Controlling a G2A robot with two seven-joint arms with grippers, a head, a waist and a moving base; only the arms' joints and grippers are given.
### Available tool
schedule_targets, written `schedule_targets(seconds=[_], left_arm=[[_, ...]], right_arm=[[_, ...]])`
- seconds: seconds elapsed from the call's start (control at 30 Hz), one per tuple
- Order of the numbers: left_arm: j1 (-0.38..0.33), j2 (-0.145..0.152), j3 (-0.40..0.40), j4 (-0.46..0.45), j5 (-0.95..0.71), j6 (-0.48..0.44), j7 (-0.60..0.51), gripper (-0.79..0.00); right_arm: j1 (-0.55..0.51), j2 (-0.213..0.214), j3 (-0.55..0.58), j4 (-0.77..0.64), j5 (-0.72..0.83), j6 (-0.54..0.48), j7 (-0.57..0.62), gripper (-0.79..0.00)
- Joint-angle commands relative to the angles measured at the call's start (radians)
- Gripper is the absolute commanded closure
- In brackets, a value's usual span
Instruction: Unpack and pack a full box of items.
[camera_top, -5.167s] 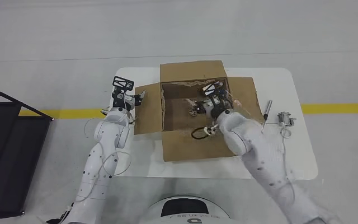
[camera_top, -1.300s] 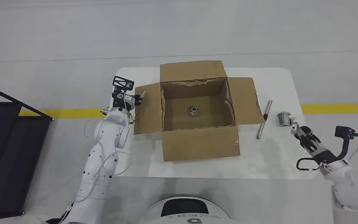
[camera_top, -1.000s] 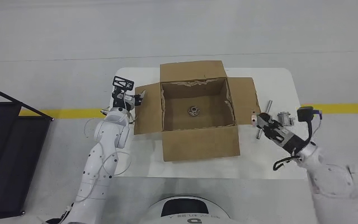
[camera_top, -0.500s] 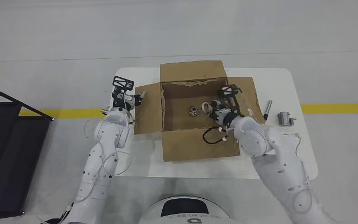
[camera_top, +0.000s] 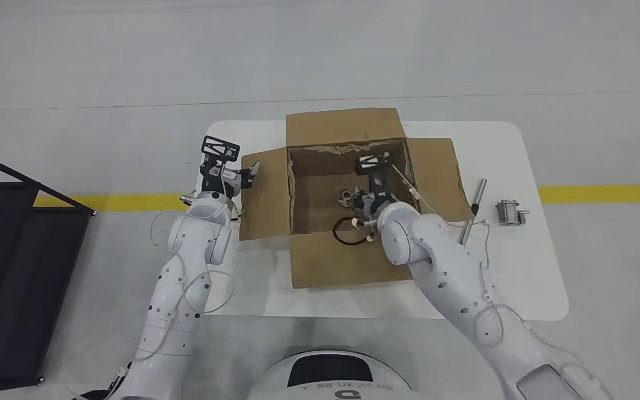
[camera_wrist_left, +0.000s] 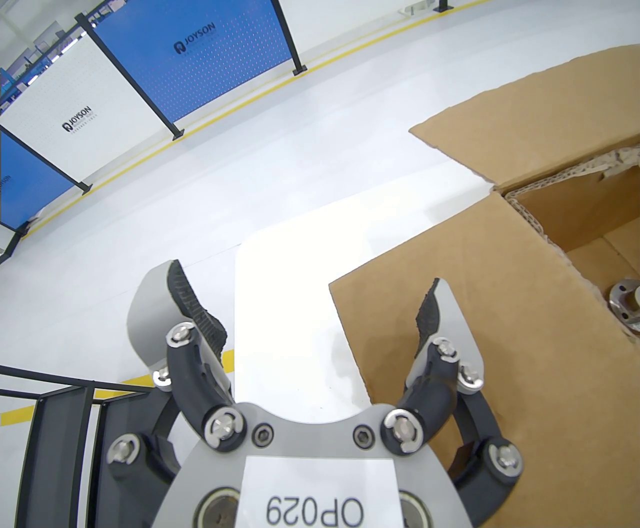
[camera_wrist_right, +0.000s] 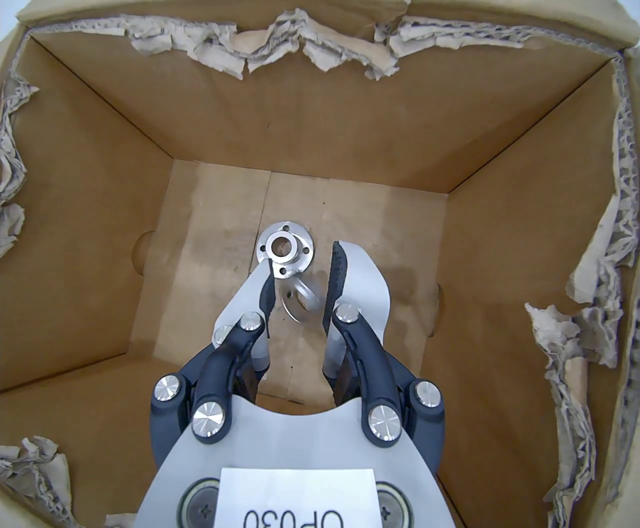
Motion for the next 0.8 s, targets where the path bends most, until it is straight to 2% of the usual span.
schedule_targets(seconds=[0.0,0.13,0.23,0.33,0.47,0.6,0.63,0.7,0.77], left_arm=[[0.0,0.0,0.0,0.0,0.0,0.0,0.0,-0.785],[0.0,0.0,0.0,0.0,0.0,0.0,0.0,-0.785],[0.0,0.0,0.0,0.0,0.0,0.0,0.0,-0.785],[0.0,0.0,0.0,0.0,0.0,0.0,0.0,-0.785],[0.0,0.0,0.0,0.0,0.0,0.0,0.0,-0.785],[0.0,0.0,0.0,0.0,0.0,0.0,0.0,-0.785],[0.0,0.0,0.0,0.0,0.0,0.0,0.0,-0.785],[0.0,0.0,0.0,0.0,0.0,0.0,0.0,-0.785],[0.0,0.0,0.0,0.0,0.0,0.0,0.0,-0.785]], right_arm=[[-0.015,0.003,0.023,-0.029,0.002,0.0,-0.011,-0.299],[-0.115,0.021,0.132,-0.19,0.053,-0.049,-0.058,-0.302],[-0.255,0.046,0.316,-0.368,0.158,-0.132,-0.106,-0.308],[-0.422,0.065,0.544,-0.482,0.305,-0.246,-0.178,-0.317],[-0.601,0.071,0.824,-0.49,0.523,-0.37,-0.273,-0.292],[-0.681,0.069,0.972,-0.431,0.661,-0.415,-0.3,-0.329],[-0.687,0.069,0.991,-0.412,0.68,-0.411,-0.293,-0.379],[-0.688,0.069,1.0,-0.403,0.697,-0.409,-0.279,-0.785],[-0.688,0.069,1.0,-0.403,0.697,-0.409,-0.279,-0.785]])
